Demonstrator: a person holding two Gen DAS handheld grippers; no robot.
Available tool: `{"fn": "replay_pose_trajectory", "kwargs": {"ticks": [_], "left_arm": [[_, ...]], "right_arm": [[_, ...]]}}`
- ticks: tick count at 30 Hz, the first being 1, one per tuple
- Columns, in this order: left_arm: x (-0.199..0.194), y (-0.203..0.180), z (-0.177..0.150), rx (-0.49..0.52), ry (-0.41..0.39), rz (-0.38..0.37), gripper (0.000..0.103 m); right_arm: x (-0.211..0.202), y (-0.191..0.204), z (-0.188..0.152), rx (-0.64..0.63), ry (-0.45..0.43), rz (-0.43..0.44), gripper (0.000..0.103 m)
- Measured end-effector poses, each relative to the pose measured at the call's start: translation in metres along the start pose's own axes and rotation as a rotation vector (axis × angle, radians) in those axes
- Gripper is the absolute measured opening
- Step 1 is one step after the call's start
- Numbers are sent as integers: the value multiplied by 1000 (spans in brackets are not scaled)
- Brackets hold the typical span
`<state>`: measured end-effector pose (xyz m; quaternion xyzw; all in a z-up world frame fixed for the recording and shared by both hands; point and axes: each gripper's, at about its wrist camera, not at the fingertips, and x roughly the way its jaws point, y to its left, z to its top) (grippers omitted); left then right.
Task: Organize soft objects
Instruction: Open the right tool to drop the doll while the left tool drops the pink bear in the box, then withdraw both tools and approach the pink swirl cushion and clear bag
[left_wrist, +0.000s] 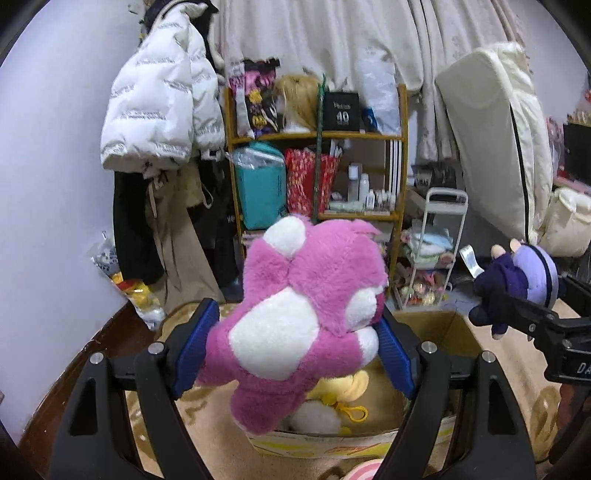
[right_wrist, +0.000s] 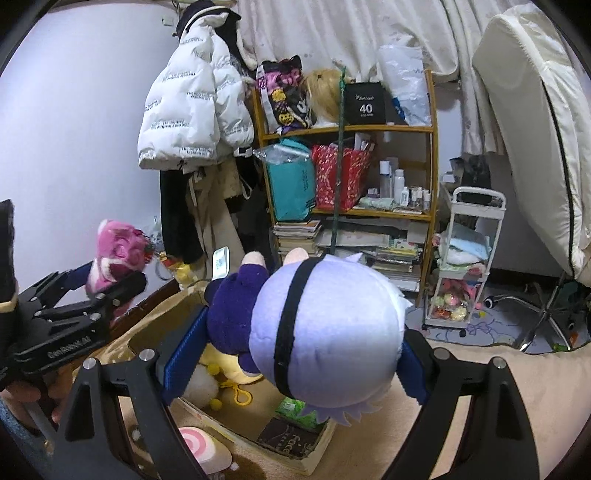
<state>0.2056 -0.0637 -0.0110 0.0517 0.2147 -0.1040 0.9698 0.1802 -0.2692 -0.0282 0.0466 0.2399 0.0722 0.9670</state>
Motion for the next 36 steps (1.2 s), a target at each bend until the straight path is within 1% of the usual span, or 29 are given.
{"fn": "replay_pose_trajectory", "kwargs": {"ticks": [2, 6, 8, 10, 16, 21, 22, 25, 28, 30, 33, 36], "left_arm": [[6, -4, -5, 17, 19, -2, 80], [17, -16, -11, 72, 50, 17, 81], [21, -21, -13, 97, 56, 18, 83], [22, -24, -15, 106, 61, 21, 85], [25, -25, -17, 106, 81, 18, 85], [25, -18, -18, 77, 110, 21, 86], [25, -15, -19, 68, 118, 25, 87], [21, -6, -19, 16, 125, 42, 99], [18, 3, -17, -25, 132, 33, 99], [16, 8, -17, -36, 138, 41, 99], [11, 13, -18, -45, 157, 38, 99], [3, 21, -21, -76, 176, 27, 99]], "right_arm": [[7, -1, -6, 2, 13, 11, 94], [19, -4, -15, 11, 44, 16, 94], [23, -5, -19, 23, 58, 20, 94], [28, -9, -23, 40, 76, 28, 94], [32, -16, -28, 71, 96, 35, 95], [36, -19, -31, 95, 119, 59, 95], [36, -19, -32, 93, 125, 60, 96], [39, -16, -35, 86, 143, 66, 96], [39, -15, -37, 87, 152, 78, 98], [37, -13, -37, 85, 153, 83, 103], [31, -9, -35, 78, 145, 77, 103], [24, -6, -35, 74, 147, 75, 103]]}}
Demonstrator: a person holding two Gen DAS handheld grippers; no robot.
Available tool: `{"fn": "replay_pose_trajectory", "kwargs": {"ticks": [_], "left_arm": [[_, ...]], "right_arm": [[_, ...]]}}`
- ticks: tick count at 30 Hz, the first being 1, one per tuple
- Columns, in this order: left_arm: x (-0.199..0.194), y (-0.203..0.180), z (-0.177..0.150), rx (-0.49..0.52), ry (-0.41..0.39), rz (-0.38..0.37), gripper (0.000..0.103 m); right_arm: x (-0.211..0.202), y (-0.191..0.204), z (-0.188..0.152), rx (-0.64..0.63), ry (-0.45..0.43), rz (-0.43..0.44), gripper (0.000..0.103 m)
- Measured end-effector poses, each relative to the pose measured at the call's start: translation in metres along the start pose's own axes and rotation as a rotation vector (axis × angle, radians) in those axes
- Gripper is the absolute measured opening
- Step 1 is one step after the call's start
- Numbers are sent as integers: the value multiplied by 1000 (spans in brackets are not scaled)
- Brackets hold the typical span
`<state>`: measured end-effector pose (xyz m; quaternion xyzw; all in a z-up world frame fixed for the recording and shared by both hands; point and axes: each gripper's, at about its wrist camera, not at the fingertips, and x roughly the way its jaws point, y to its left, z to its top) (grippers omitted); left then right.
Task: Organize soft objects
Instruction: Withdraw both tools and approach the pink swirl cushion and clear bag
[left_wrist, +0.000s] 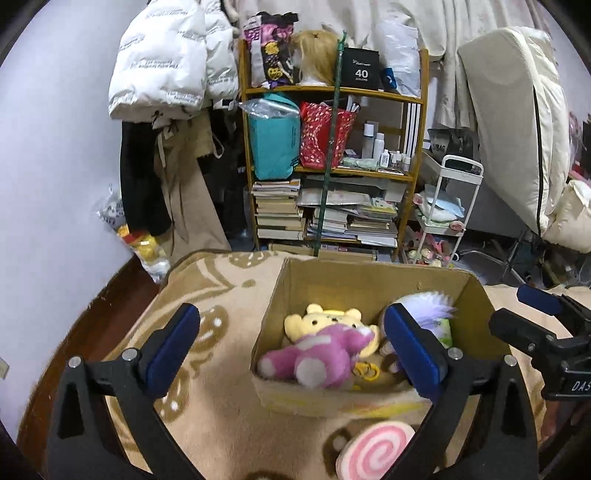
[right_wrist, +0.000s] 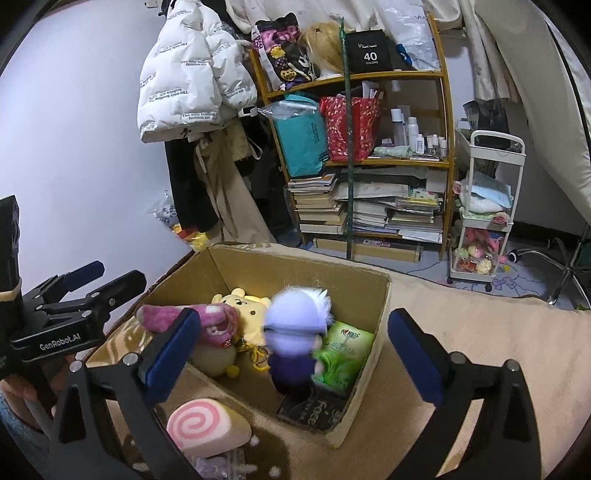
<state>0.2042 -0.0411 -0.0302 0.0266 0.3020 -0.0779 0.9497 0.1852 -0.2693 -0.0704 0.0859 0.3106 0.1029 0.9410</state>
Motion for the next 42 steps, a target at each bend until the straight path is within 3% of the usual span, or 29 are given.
{"fn": "replay_pose_trajectory", "kwargs": {"ticks": [6, 15, 26, 37, 42], "left_arm": [[-17, 13, -3, -56, 58, 4, 99], [-54, 11, -10, 18, 90, -8, 99], [-99, 16, -27, 12, 102, -23, 99], [-109, 12, -43, 21, 119, -54, 99], [-92, 13, -47, -2, 153, -115, 99]], "right_arm": [[-21, 9, 1, 4, -24, 13, 103], [-57, 26, -7, -32, -35, -13, 103], [-94, 39, -36, -31, -1, -27, 103], [-99, 56, -61, -49, 56, -29, 103], [-84, 56, -71, -56, 99, -38, 103]]}}
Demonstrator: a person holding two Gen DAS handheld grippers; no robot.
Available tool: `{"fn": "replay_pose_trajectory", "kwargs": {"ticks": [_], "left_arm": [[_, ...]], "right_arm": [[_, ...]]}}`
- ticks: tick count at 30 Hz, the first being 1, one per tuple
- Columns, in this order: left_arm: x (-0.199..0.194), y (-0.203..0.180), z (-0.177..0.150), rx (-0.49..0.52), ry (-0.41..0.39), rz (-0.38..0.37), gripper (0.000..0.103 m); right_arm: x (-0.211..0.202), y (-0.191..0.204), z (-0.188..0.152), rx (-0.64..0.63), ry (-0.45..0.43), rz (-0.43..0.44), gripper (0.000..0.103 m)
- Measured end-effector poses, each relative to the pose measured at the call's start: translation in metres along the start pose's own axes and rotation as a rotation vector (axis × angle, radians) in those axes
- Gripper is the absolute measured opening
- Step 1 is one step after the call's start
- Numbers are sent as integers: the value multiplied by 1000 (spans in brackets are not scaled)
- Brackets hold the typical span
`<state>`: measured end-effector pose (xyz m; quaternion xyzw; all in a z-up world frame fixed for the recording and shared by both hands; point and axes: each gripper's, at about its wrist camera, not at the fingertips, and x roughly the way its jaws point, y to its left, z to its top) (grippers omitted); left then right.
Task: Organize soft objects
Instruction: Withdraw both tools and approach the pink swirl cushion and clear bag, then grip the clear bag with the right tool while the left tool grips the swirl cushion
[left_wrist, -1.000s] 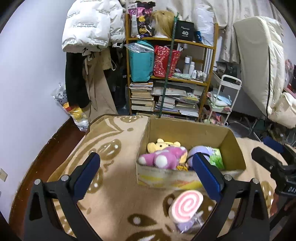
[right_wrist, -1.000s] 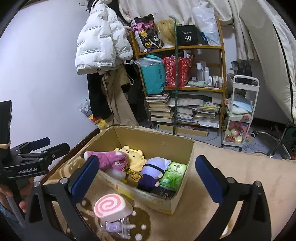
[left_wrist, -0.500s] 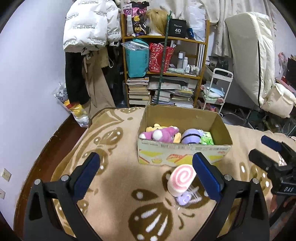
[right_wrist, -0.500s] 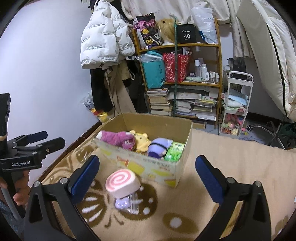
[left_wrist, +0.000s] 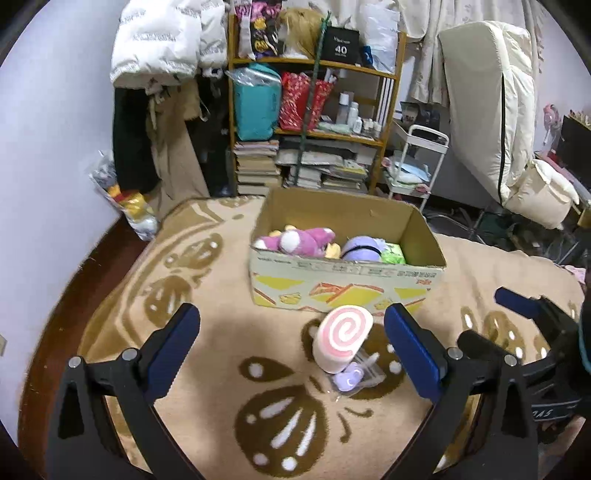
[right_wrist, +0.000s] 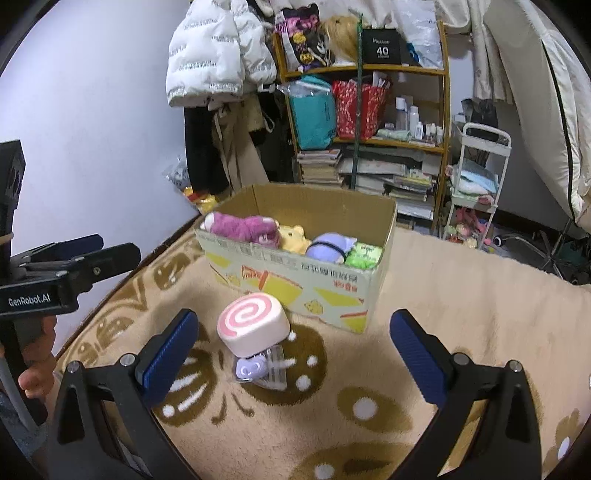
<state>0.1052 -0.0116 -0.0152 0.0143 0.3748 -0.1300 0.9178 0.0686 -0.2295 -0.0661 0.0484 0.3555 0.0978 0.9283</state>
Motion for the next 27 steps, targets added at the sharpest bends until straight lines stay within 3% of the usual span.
{"fn": "replay_pose_trajectory", "kwargs": {"ticks": [12, 27], "left_arm": [[51, -10, -1, 30, 95, -64, 99], [112, -28, -5, 69, 236, -144, 99]], "right_arm": [[50, 1, -19, -1, 135, 7, 103], [91, 1, -32, -1, 232, 23, 103]]}}
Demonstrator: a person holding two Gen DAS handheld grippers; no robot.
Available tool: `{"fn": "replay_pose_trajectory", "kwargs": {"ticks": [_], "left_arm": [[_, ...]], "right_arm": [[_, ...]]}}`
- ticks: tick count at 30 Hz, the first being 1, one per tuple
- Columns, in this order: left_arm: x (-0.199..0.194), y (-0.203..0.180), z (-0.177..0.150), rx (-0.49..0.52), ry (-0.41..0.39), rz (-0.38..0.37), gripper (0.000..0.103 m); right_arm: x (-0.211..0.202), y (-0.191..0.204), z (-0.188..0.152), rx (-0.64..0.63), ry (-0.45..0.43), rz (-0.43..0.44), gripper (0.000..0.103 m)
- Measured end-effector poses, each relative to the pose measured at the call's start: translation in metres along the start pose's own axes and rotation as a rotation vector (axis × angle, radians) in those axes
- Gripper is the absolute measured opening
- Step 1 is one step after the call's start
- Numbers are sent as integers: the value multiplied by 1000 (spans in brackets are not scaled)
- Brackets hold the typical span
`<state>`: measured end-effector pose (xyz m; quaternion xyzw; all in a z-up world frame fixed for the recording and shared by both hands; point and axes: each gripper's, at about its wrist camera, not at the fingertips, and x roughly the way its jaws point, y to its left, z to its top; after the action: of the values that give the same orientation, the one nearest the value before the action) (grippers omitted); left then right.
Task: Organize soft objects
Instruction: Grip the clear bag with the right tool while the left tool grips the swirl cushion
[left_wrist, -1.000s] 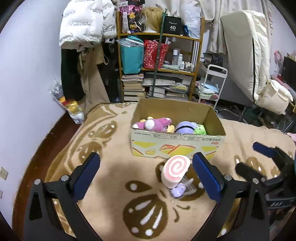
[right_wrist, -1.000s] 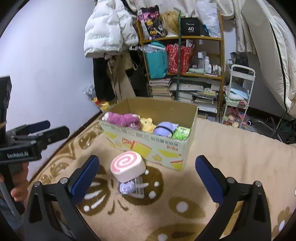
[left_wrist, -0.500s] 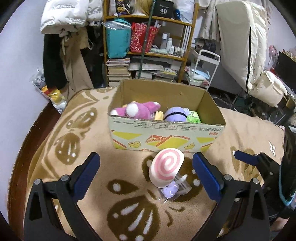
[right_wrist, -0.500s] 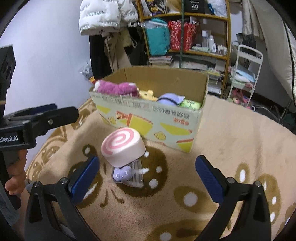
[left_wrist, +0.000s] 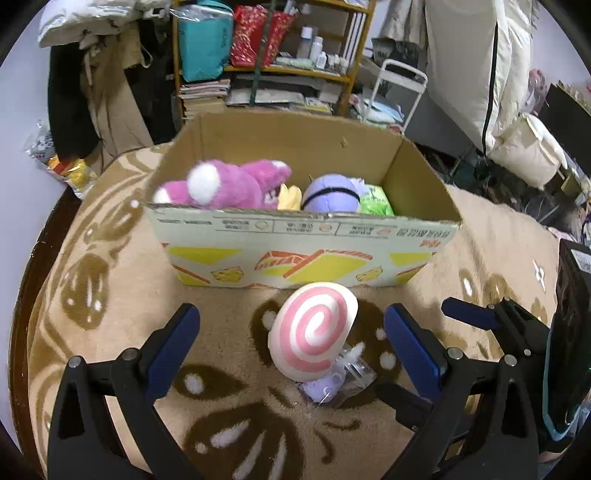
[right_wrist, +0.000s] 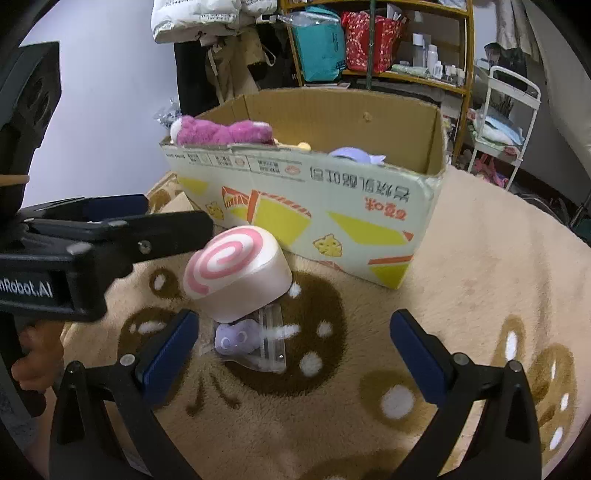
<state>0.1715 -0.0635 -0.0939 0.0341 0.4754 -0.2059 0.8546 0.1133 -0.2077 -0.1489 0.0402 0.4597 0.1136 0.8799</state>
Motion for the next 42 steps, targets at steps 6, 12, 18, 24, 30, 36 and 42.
{"fn": "replay_pose_trajectory", "kwargs": {"ticks": [6, 12, 18, 24, 30, 36, 42], "left_arm": [[23, -3, -2, 21, 62, -21, 99], [48, 0, -7, -29, 143, -90, 99], [65, -6, -12, -4, 184, -75, 91], [83, -4, -17, -27, 247, -68, 59], [77, 1, -15, -35, 233, -42, 48], [66, 10, -9, -37, 229, 19, 46], [66, 20, -10, -60, 252, 66, 46]], "right_arm": [[15, -1, -2, -5, 37, 12, 103], [29, 0, -5, -10, 77, 24, 103], [39, 2, -8, -19, 102, 48, 103], [50, 7, -7, -16, 112, 65, 103], [62, 8, -9, 13, 97, 89, 103], [62, 18, -7, -9, 51, 131, 103], [71, 45, -6, -122, 52, 147, 103]]}}
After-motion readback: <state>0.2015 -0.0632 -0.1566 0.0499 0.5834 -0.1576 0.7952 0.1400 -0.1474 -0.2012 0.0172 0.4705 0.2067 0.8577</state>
